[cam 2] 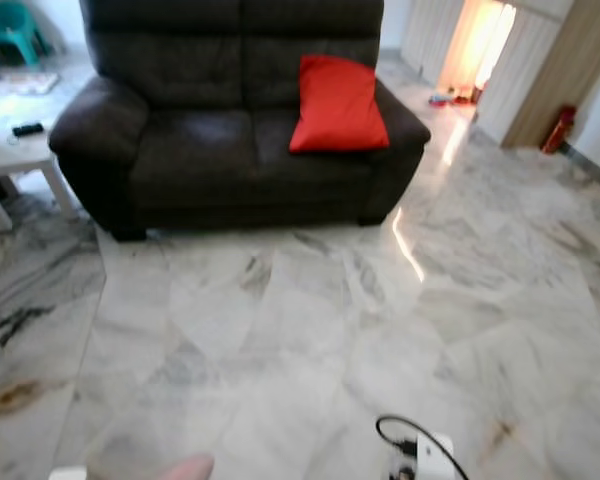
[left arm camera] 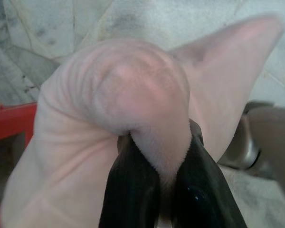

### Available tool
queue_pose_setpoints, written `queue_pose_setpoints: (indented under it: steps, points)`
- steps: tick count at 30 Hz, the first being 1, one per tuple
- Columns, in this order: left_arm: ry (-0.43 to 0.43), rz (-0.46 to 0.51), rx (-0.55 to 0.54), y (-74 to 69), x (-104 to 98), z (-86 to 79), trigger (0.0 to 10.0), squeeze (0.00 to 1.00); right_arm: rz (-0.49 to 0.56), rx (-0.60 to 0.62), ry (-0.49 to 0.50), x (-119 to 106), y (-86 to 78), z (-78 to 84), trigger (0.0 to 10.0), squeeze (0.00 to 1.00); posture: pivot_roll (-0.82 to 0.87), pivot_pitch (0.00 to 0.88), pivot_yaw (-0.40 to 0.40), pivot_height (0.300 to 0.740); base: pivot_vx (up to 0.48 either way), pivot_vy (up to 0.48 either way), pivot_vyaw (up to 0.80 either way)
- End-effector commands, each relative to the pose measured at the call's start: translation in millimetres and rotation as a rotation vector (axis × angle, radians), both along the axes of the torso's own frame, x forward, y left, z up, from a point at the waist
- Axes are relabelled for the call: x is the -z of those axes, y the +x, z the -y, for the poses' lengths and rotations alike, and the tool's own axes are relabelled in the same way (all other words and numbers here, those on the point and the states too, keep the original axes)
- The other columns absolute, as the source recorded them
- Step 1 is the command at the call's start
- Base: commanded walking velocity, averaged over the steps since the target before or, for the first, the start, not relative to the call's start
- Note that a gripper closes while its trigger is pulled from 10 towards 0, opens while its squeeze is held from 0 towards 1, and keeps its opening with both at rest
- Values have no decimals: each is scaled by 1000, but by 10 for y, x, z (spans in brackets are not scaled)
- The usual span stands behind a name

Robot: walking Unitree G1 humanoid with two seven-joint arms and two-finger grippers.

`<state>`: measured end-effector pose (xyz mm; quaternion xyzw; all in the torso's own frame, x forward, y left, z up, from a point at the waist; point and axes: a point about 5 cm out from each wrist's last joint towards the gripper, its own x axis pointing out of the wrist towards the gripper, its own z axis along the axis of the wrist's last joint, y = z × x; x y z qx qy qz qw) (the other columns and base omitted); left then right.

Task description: Move the pillow to the sofa from floor

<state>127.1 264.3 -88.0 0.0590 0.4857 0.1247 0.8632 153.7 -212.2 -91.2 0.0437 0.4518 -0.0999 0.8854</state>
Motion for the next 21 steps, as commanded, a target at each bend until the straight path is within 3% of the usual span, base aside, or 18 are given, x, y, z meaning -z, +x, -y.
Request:
queue_pose_setpoints:
  steps: [1, 10, 16, 21]
  points:
    - [-41, -20, 26, 13, -117, -307, 10000, 0, 25, 241, 157, -11, -128, 288, 10000, 0, -25, 0, -40, 740, 274, 0, 0]
    - [-38, -13, 26, 39, -126, -307, 10000, 0, 31, 191, 136, -23, -109, 291, 10000, 0, -20, 0, -42, 740, 280, 0, 0]
    - [-37, -16, 29, 31, -126, -312, 10000, 0, 31, 185, 147, -14, -117, 263, 10000, 0, -25, 0, -36, 740, 291, 0, 729]
    - [-33, -19, 34, 26, -127, -318, 10000, 0, 24, 186, 165, -1, -131, 234, 10000, 0, -23, 0, -36, 740, 299, 0, 165]
